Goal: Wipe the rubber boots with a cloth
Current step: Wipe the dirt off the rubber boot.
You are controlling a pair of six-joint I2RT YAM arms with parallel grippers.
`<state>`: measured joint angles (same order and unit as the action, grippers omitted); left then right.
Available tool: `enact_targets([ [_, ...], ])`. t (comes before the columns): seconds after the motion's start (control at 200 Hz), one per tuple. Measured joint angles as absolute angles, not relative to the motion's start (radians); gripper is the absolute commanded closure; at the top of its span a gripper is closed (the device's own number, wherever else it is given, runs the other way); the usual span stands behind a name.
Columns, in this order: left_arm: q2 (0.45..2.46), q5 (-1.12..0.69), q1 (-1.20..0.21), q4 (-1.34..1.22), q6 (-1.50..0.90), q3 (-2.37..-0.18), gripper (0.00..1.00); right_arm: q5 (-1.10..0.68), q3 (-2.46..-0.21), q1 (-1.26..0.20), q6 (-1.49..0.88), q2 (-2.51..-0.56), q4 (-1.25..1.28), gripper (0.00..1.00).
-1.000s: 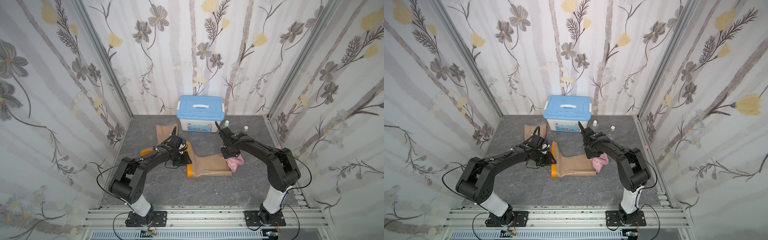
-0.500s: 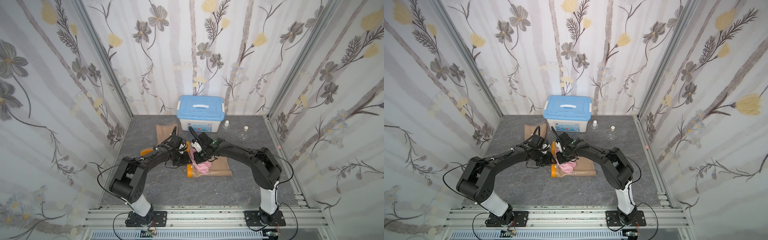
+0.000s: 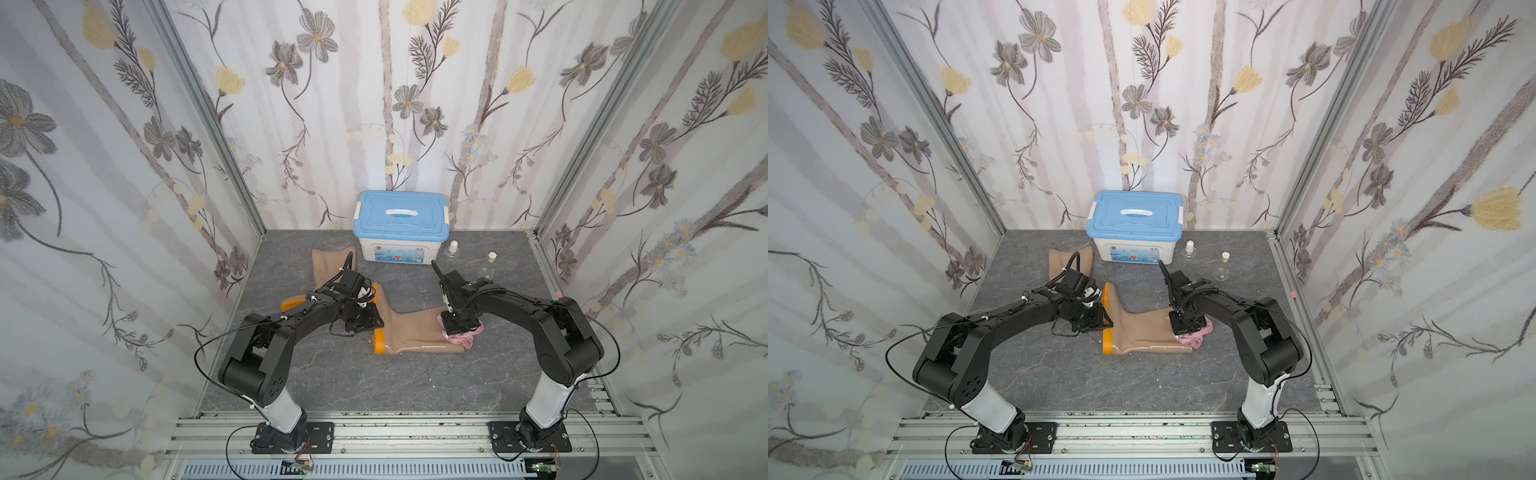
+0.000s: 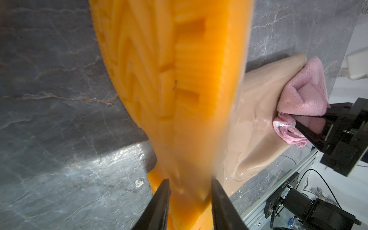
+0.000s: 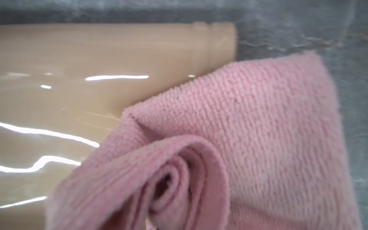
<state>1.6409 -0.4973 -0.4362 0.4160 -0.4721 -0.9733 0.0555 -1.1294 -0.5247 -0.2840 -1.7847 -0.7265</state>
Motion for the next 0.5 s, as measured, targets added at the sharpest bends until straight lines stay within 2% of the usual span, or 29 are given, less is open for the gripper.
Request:
enact_targets([
  [0.125, 1.642, -0.498, -0.435, 0.419, -0.471, -0.976, 0.63, 0.05, -1.148, -0.581, -0.283, -1.756, -0.747, 1.0],
  [0.325, 1.643, -0.499, -0.433, 0.419, -0.471, -0.976, 0.63, -0.154, -1.327, -0.781, -0.303, -1.804, -0.596, 1.0],
  [0.5, 1.643, -0.499, -0.433, 0.421, -0.47, -0.976, 0.63, -0.266, -1.376, -0.864, -0.321, -1.905, -0.533, 1.0],
])
